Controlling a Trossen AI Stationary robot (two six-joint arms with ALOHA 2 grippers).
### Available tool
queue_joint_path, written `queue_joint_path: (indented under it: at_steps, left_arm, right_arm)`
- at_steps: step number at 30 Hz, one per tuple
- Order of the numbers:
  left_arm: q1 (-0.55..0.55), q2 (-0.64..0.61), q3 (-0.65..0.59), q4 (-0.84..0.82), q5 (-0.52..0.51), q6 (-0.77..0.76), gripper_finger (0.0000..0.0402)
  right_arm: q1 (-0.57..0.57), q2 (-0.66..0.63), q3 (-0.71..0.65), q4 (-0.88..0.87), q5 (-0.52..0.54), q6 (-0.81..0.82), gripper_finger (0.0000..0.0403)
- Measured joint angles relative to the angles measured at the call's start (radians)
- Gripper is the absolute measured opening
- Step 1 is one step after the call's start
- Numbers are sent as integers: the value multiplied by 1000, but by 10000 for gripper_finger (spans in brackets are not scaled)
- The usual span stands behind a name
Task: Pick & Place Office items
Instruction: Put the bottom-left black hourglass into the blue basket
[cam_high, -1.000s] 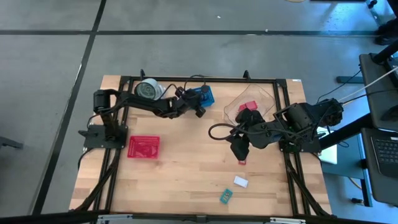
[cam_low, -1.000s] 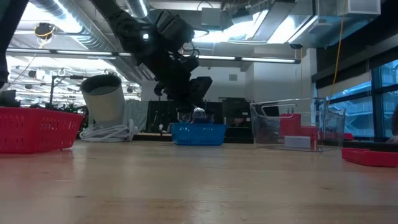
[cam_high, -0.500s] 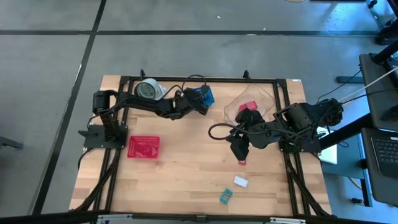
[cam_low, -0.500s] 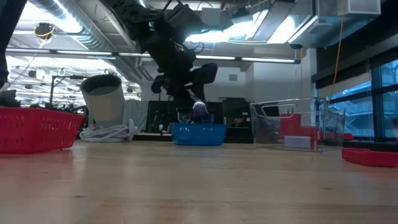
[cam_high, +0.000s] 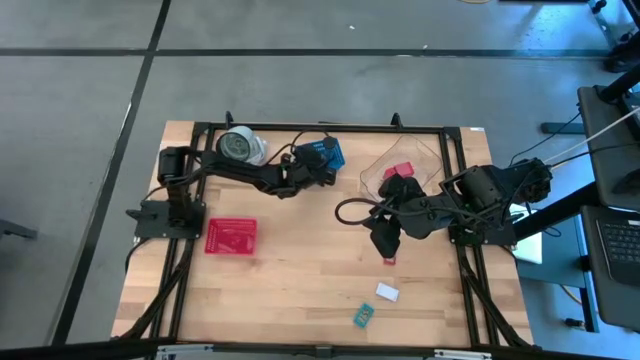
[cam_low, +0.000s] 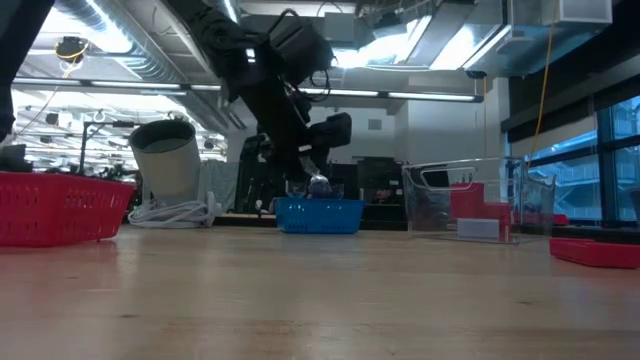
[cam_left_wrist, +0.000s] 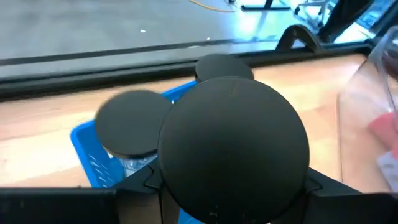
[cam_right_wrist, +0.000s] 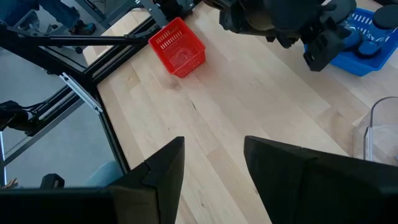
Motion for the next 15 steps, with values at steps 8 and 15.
queue_joint_path:
  at_steps: [8,15]
  left_arm:
    - [9,26,0,1,-24,-50,166]
    - [9,67,-1,-8,-7,-63,166]
  right_arm:
    - [0,0,0,1,-2,0,170]
    - [0,0,0,0,-3,0,170]
